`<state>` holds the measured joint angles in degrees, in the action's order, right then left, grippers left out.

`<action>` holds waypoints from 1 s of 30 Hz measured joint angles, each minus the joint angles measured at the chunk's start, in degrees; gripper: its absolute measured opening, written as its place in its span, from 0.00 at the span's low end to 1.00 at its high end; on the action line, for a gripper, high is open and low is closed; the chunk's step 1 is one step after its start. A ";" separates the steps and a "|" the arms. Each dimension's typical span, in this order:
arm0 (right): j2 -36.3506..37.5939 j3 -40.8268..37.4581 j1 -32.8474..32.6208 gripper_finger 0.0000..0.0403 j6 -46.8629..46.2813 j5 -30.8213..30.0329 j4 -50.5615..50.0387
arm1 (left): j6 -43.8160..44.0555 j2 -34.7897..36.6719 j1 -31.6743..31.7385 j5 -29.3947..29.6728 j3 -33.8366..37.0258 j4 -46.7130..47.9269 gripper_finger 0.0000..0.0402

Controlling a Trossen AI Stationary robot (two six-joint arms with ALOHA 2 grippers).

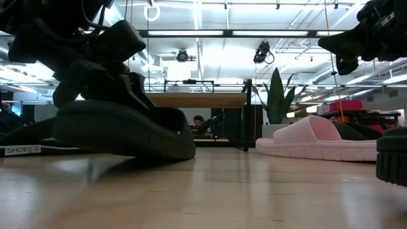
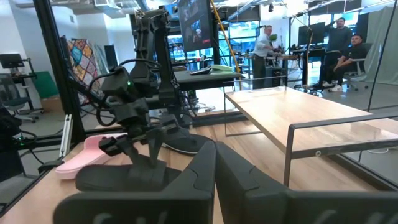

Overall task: Pick and place slides into the shelf
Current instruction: Put the right black slipper on the shelf

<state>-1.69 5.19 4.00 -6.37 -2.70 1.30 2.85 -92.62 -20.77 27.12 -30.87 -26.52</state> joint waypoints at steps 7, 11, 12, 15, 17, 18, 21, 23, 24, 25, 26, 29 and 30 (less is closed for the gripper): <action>0.00 0.00 0.01 0.03 -0.02 0.00 0.00 | 1.14 -0.02 0.32 0.79 0.07 -0.32 0.20; 0.00 0.00 -0.01 0.03 0.00 0.00 0.00 | 2.30 0.63 0.06 1.96 0.09 -2.77 0.05; 0.00 0.00 0.00 0.03 -0.02 0.00 0.00 | 2.03 1.27 -0.14 2.95 -0.30 -2.78 0.03; 0.00 0.00 0.01 0.03 0.00 0.00 0.00 | -3.55 4.45 -1.42 9.42 -2.49 -3.13 0.05; 0.01 0.00 -0.01 0.03 -0.01 0.02 0.00 | -9.62 7.33 -2.11 13.94 -4.28 -3.16 0.07; 0.02 0.00 0.01 0.03 -0.02 0.00 0.00 | -12.72 8.77 -2.19 15.92 -5.41 -3.13 0.07; 0.02 0.00 0.00 0.03 0.00 0.00 -0.02 | -22.25 13.80 -2.23 20.85 -9.67 -0.66 0.04; 0.00 0.00 0.00 0.03 -0.01 0.00 -0.16 | -29.00 17.36 -1.82 25.99 -13.00 3.87 0.03; 0.00 0.00 -0.01 0.03 -0.01 0.00 -0.20 | -31.66 18.92 -1.25 29.16 -14.58 6.78 0.03; 0.00 0.00 0.00 0.03 0.00 0.00 -0.28 | -33.56 20.52 -0.57 32.05 -16.03 10.04 0.03; 0.00 0.00 -0.01 0.03 0.00 0.00 -0.40 | -34.88 22.19 0.48 33.84 -17.26 13.29 0.04; 0.00 0.00 -0.01 0.03 0.00 0.00 -0.52 | -34.25 27.63 4.46 31.63 -19.75 21.49 0.06; 0.00 0.00 -0.01 0.03 0.02 0.00 -0.58 | -33.34 29.68 6.06 28.81 -19.94 23.55 0.06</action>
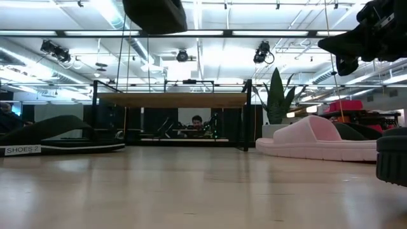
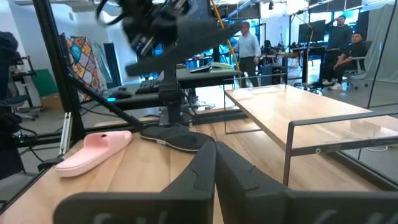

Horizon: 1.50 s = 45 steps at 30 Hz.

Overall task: Pick and place slides into the shelf
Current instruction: Put the right black slipper on the shelf

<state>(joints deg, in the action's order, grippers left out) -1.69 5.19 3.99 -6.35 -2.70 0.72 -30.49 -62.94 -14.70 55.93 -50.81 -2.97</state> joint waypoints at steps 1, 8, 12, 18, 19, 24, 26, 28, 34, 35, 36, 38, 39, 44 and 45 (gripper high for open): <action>0.00 0.00 0.02 0.03 -0.02 0.00 -0.02 | 0.22 1.92 1.89 -2.72 -0.02 1.83 0.04; 0.00 0.00 0.02 0.03 -0.02 0.00 -0.56 | -3.52 10.76 19.65 -19.68 4.64 8.10 0.05; 0.00 0.00 0.02 0.03 -0.04 0.00 -0.82 | -3.70 11.31 30.62 -23.02 8.26 7.91 0.03; 0.01 0.00 0.02 0.03 -0.02 0.00 -0.82 | -6.47 10.72 45.17 -36.61 12.97 4.09 0.04; 0.00 0.00 0.00 0.03 0.00 0.00 -0.82 | -6.54 10.70 47.22 -37.17 13.37 3.99 0.04; 0.00 0.00 0.02 0.03 0.00 0.00 -0.87 | -6.72 10.71 56.48 -46.98 13.86 4.39 0.03; 0.00 0.00 0.02 0.03 -0.04 0.00 -0.88 | -6.73 10.62 59.04 -50.73 13.86 3.45 0.03; 0.00 0.00 0.02 0.03 -0.02 0.02 -0.88 | -6.71 10.03 60.98 -52.60 13.84 2.88 0.03; 0.00 0.00 0.02 0.03 0.00 0.00 -0.90 | -7.71 5.23 65.23 -56.41 13.82 3.87 0.04; 0.00 0.00 0.02 0.03 -0.01 0.01 -0.90 | -7.75 3.97 65.51 -56.57 13.85 4.00 0.03; 0.01 0.00 0.00 0.03 -0.02 0.02 -0.90 | -7.71 2.89 65.72 -56.82 13.86 3.62 0.03; 0.00 0.00 0.02 0.03 -0.02 0.00 -0.90 | -7.73 1.07 65.93 -57.03 13.69 1.99 0.03; 0.00 0.00 0.01 0.03 0.00 0.02 -0.90 | -7.84 0.28 65.93 -57.09 13.69 1.53 0.03; 0.00 0.00 0.02 0.03 0.00 0.00 -0.92 | -7.99 -1.04 65.88 -56.16 13.71 -1.06 0.15; 0.00 0.00 0.02 0.03 0.00 0.00 -0.93 | -8.11 -1.05 65.89 -55.90 13.71 -1.17 0.18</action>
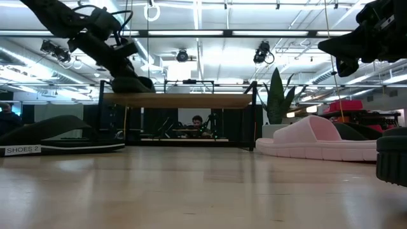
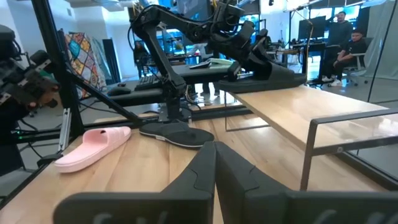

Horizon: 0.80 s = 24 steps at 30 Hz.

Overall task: Pick and place slides into the shelf
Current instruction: Put the right black slipper on the shelf

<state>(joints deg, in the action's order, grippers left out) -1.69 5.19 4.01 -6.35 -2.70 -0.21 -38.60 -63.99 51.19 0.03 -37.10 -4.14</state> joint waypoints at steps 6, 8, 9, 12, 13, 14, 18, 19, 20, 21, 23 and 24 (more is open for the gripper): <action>0.00 0.00 -0.01 0.03 -0.02 0.00 -0.13 | 0.14 -0.01 -0.03 2.72 0.00 0.15 0.29; 0.00 0.00 -0.02 0.03 -0.02 0.02 -0.15 | 0.15 -0.01 -0.03 3.02 0.02 0.19 0.31; 0.00 0.00 -0.01 0.03 -0.01 0.00 -0.15 | 0.14 0.06 -0.03 3.10 0.02 0.16 0.32; 0.00 0.00 0.00 0.03 -0.02 0.00 -0.17 | -0.79 0.54 -0.07 5.29 -0.41 0.68 0.33; 0.00 0.00 -0.02 0.03 -0.04 0.00 -0.17 | -1.71 0.67 -0.05 6.50 -0.72 0.75 0.33; 0.00 0.00 -0.01 0.03 -0.02 0.00 -0.17 | -2.41 0.81 0.01 7.25 -1.04 0.77 0.33; 0.00 0.00 0.00 0.03 0.00 0.00 -0.18 | -2.53 1.03 0.04 7.52 -2.39 0.76 0.31; 0.00 0.00 0.00 0.03 -0.02 0.02 -0.18 | -2.54 1.03 0.00 7.80 -2.60 0.96 0.31; 0.00 0.00 -0.02 0.03 -0.04 0.01 -0.17 | -2.71 1.03 0.01 8.10 -2.67 1.31 0.31; 0.00 0.00 -0.01 0.03 -0.02 0.00 -0.18 | -3.20 1.03 0.02 8.37 -2.73 1.85 0.30; 0.00 0.00 -0.02 0.03 0.00 0.02 -0.19 | -4.08 1.03 0.06 8.98 -2.74 3.19 0.30; 0.02 0.00 -0.02 0.03 -0.02 0.00 -0.18 | -4.12 1.04 0.06 9.21 -2.75 4.02 0.30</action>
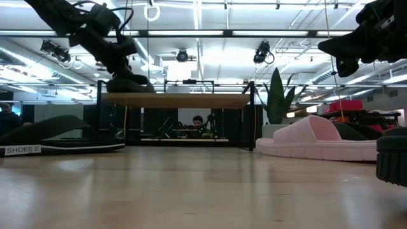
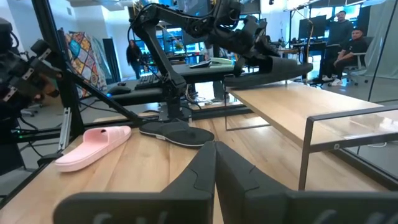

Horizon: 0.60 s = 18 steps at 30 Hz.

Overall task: Pick and place slides into the shelf
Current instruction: Put the right black slipper on the shelf

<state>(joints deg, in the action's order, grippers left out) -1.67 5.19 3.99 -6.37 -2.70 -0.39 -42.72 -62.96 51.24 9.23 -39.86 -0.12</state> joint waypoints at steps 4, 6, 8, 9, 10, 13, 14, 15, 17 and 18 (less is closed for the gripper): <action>-0.02 0.00 0.00 0.03 0.01 0.00 0.00 | 0.06 0.06 -0.02 2.36 -0.02 3.02 0.32; -0.02 0.00 0.00 0.03 -0.01 0.00 0.00 | 0.23 0.08 -0.02 3.53 -0.06 3.22 0.33; -0.02 0.00 0.00 0.03 0.02 0.00 -0.02 | 0.24 0.08 -0.02 4.04 -0.07 3.21 0.35; -0.02 0.00 0.00 0.03 0.02 0.02 -0.02 | 0.24 0.08 -0.02 4.09 -0.07 3.21 0.37; -0.02 0.00 0.00 0.03 0.00 0.00 0.00 | 0.24 0.08 -0.02 4.11 -0.07 3.22 0.38; -0.02 0.00 0.00 0.03 0.01 0.00 -0.02 | 0.22 0.08 -0.13 4.19 -0.07 3.24 0.42; 0.00 0.00 0.01 0.03 0.02 0.00 -0.01 | 0.22 0.08 -0.19 4.30 -0.07 3.24 0.43; -0.01 0.00 0.02 0.03 0.02 0.00 0.00 | 0.24 0.12 -0.41 4.64 -0.07 3.24 0.44; -0.02 0.00 0.00 0.03 0.00 0.00 -0.02 | 0.34 0.62 -1.14 6.84 -0.07 3.48 0.47; -0.02 0.00 0.02 0.03 0.01 0.00 -0.02 | 0.27 1.03 -1.73 8.40 -0.07 3.50 0.48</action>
<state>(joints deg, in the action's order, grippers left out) -1.69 5.19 4.01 -6.36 -2.70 -0.40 -42.45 -61.92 49.51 17.63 -39.92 3.38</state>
